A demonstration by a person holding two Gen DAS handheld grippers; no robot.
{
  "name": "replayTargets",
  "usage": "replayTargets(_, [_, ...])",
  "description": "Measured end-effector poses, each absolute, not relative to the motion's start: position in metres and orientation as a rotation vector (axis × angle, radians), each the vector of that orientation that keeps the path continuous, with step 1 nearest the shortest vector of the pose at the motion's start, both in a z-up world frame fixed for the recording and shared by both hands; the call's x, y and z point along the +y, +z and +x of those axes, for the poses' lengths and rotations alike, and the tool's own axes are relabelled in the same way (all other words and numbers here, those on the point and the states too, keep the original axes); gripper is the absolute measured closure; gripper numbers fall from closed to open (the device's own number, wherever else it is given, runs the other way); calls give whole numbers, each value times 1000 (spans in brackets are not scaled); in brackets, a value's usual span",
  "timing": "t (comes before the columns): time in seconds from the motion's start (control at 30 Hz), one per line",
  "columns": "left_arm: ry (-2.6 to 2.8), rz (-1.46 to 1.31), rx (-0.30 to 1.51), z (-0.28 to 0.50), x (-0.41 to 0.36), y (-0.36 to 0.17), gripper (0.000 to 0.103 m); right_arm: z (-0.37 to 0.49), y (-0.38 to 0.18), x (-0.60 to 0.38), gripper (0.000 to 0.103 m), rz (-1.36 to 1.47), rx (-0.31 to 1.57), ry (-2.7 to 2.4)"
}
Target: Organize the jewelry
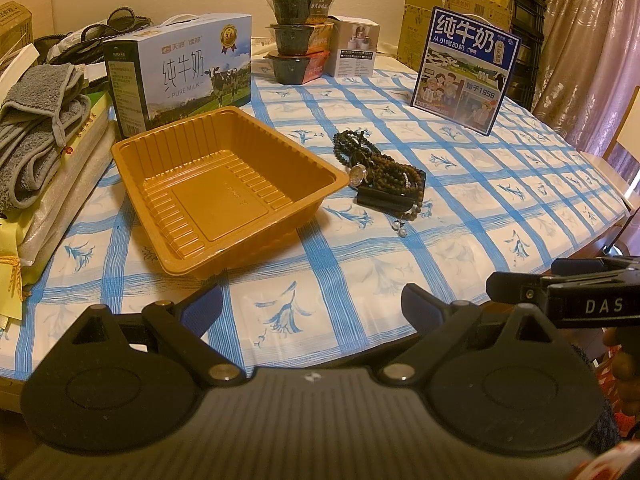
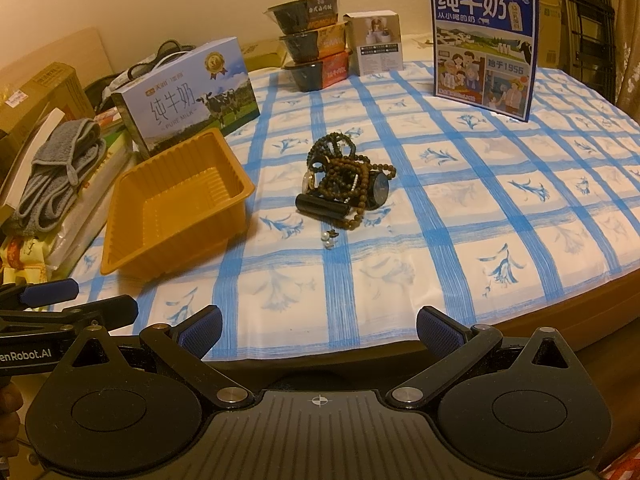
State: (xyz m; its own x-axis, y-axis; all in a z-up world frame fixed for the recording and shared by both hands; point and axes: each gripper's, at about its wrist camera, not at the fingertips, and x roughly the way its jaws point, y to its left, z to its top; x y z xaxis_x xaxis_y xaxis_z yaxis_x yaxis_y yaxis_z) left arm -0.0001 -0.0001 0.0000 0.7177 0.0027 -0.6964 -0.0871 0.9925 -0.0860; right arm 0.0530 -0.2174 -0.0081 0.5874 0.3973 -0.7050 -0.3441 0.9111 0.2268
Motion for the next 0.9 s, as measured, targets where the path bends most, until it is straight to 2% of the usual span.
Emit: replayTargets(0.9, [49,-116,769,0,0,0,8,54,-7,-216,0,70,837,433])
